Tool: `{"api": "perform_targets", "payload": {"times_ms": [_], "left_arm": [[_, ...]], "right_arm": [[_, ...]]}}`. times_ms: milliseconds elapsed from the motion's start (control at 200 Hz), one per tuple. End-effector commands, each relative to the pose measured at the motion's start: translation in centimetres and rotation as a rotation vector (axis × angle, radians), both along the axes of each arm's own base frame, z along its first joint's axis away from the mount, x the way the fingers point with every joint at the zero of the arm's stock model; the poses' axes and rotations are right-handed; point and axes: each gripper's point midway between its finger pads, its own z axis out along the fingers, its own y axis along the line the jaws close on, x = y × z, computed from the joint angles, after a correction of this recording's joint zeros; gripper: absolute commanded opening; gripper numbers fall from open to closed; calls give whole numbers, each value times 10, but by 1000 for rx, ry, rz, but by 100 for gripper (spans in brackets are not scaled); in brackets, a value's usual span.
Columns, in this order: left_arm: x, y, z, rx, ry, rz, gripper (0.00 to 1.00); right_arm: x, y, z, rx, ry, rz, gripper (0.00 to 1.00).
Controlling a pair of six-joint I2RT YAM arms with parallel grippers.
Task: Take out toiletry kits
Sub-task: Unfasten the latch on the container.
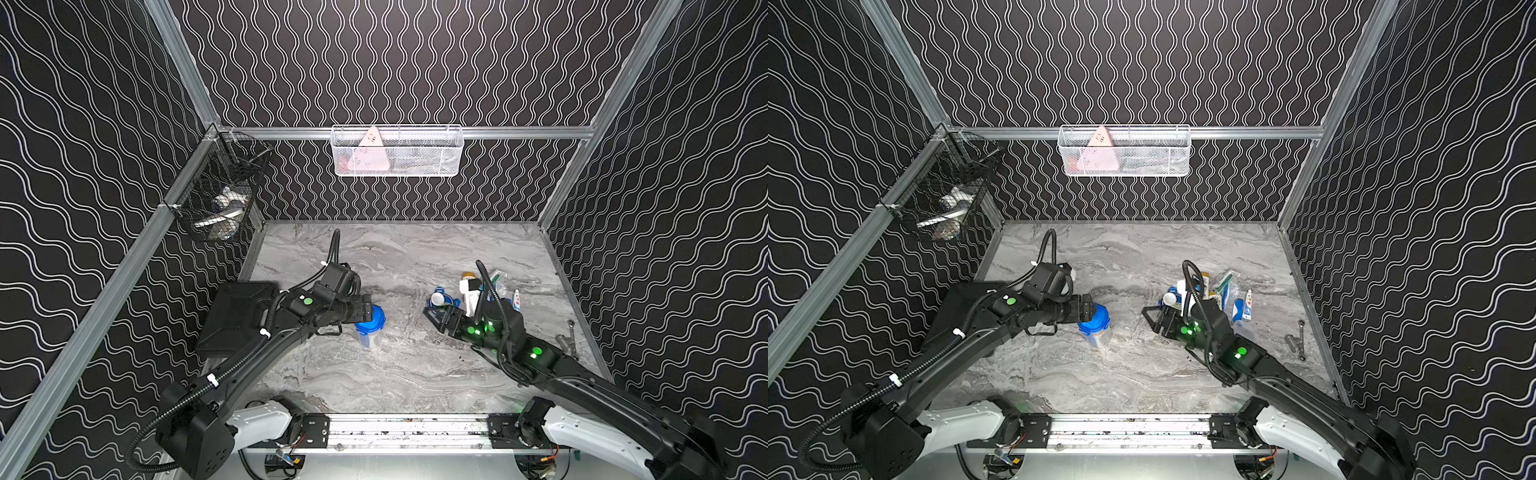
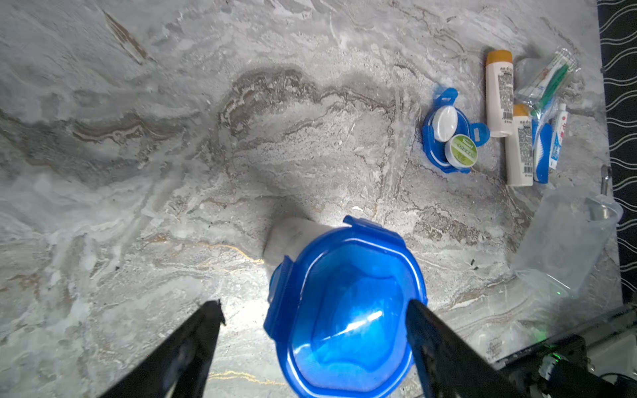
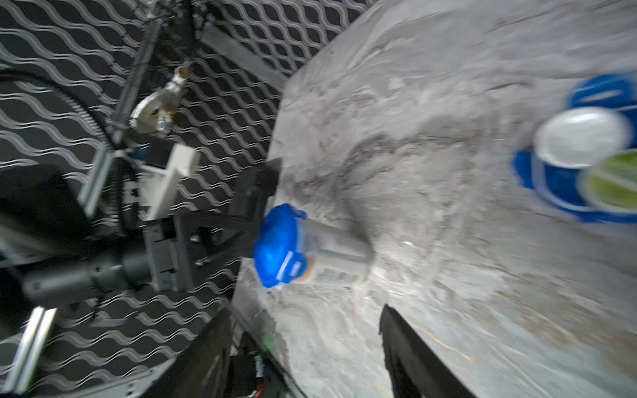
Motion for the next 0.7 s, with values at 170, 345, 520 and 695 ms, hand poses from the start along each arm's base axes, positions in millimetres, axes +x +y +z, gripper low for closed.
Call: {"api": "perform_targets", "payload": {"times_ms": [170,345,520,695], "left_arm": [[-9,-5,-15,-85,26,24,81],[-7,-1,-23,-82,17,51,77],[-13,9,-35,-42,38,68,73],[-25,17,-42,-26,55,78,67]], "right_arm": [[-13,51,16,341,-14,236,63],[-12,68,-12,355,43,250,55],[-11,82,-31,399,94,261,50],[-7,91,-43,430,124,261,55]]}}
